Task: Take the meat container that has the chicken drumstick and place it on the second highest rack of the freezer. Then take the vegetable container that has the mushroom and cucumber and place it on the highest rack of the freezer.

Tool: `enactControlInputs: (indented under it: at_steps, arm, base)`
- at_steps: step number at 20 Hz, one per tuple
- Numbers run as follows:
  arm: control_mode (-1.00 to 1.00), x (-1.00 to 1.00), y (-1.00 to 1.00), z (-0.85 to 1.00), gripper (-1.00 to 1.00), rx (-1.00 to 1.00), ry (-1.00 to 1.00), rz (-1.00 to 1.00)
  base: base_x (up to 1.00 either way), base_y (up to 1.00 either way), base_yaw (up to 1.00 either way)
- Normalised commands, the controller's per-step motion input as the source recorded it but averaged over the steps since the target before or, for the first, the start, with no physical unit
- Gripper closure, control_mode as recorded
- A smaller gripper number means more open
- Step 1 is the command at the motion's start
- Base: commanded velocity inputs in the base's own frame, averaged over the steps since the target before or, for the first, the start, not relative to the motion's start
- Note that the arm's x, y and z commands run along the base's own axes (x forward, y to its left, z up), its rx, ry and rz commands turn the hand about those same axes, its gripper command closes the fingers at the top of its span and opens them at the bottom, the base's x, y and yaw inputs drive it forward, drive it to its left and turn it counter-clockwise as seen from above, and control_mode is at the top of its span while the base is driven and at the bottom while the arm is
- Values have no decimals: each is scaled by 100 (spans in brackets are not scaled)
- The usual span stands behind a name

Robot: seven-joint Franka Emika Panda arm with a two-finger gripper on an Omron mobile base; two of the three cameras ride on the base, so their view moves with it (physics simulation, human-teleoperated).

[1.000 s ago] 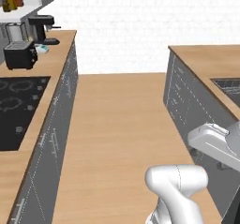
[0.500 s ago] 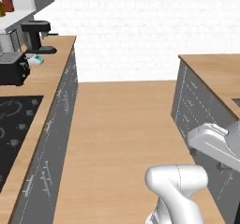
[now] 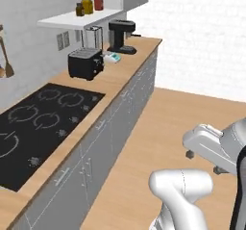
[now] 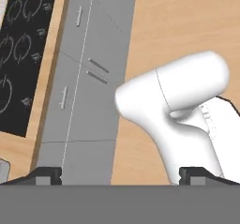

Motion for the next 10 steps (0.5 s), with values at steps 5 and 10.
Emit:
enactControlInputs:
  at_steps: [5, 10]
  arm:
    - [100, 0, 0, 0, -100, 0, 0, 0]
    - [100, 0, 0, 0, -100, 0, 0, 0]
  base:
    - [27, 8, 90]
    - [26, 33, 75]
